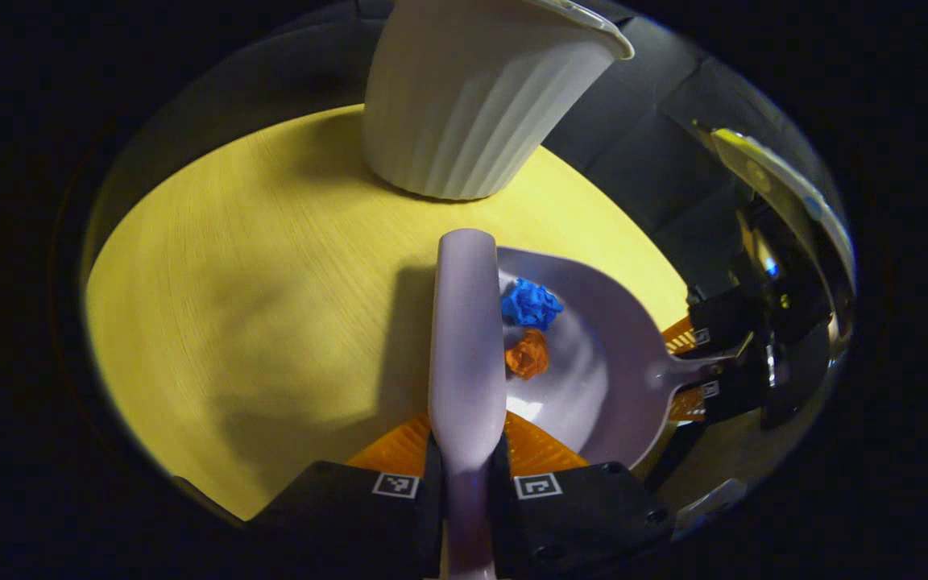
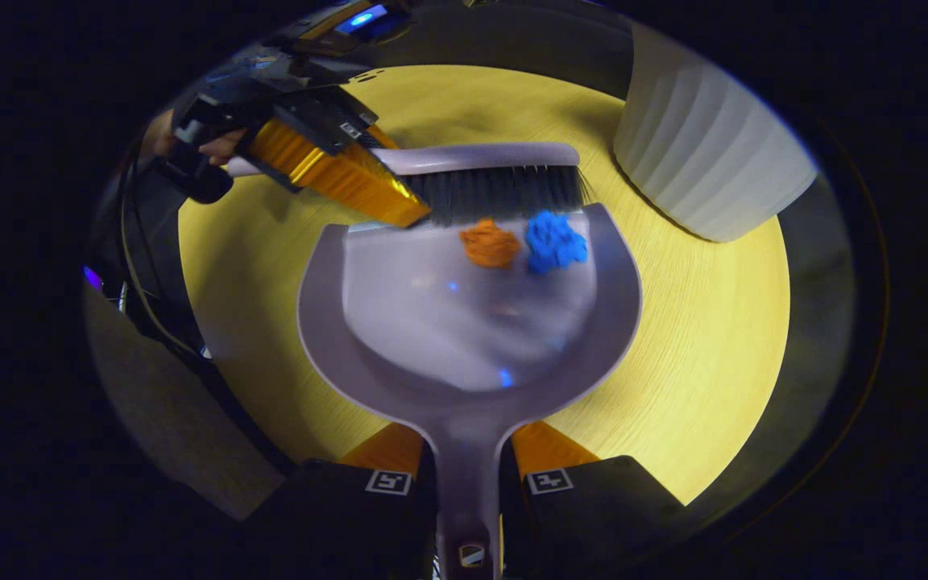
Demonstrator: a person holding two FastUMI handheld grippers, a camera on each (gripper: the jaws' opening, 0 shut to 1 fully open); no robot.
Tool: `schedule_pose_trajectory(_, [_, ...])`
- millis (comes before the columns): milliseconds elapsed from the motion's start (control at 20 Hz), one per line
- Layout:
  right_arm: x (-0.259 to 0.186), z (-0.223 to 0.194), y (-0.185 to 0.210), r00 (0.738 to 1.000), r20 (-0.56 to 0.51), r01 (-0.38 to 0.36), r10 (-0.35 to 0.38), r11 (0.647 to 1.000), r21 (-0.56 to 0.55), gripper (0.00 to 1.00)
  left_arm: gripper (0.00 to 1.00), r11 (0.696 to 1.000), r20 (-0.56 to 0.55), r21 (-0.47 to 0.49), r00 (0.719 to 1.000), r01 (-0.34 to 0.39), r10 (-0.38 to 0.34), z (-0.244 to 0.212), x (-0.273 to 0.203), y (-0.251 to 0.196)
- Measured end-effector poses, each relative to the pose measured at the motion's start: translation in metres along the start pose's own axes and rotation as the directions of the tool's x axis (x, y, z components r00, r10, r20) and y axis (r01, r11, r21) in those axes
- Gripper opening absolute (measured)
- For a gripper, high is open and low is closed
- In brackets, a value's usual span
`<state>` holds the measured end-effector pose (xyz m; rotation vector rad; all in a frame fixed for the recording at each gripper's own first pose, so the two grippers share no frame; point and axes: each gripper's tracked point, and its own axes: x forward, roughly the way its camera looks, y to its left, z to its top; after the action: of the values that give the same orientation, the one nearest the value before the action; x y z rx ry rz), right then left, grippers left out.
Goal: Pick up the small broom and dustpan from the desktop, sweep the trash into the dustpan with the broom, and then empty the trash into the garbage bin.
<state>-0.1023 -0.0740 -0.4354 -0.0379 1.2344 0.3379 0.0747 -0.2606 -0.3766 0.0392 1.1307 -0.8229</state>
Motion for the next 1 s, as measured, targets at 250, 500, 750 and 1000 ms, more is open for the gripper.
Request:
schedule_pose_trajectory(250, [0.000,0.003,-0.005,0.995,0.094,0.021,-0.030,0.995,0.098,0.37,0.29,0.992,0.117,-0.077,0.987,-0.103,0.112,0.010,-0.036,0.011])
schedule_pose_trajectory(500, [-0.016,0.007,-0.021,0.982,0.101,0.119,-0.157,0.944,0.307,0.32,0.29,0.956,0.222,-0.081,0.930,-0.283,0.294,0.000,-0.102,0.052])
schedule_pose_trajectory(750, [-0.014,0.005,-0.029,0.948,0.079,0.242,-0.308,0.859,0.451,0.37,0.29,0.953,0.219,-0.079,0.927,-0.294,0.304,-0.044,-0.121,0.072])
schedule_pose_trajectory(1000, [-0.006,0.029,-0.030,0.905,0.030,0.327,-0.425,0.738,0.591,0.37,0.30,0.960,0.197,-0.049,0.939,-0.277,0.281,-0.094,-0.124,0.078])
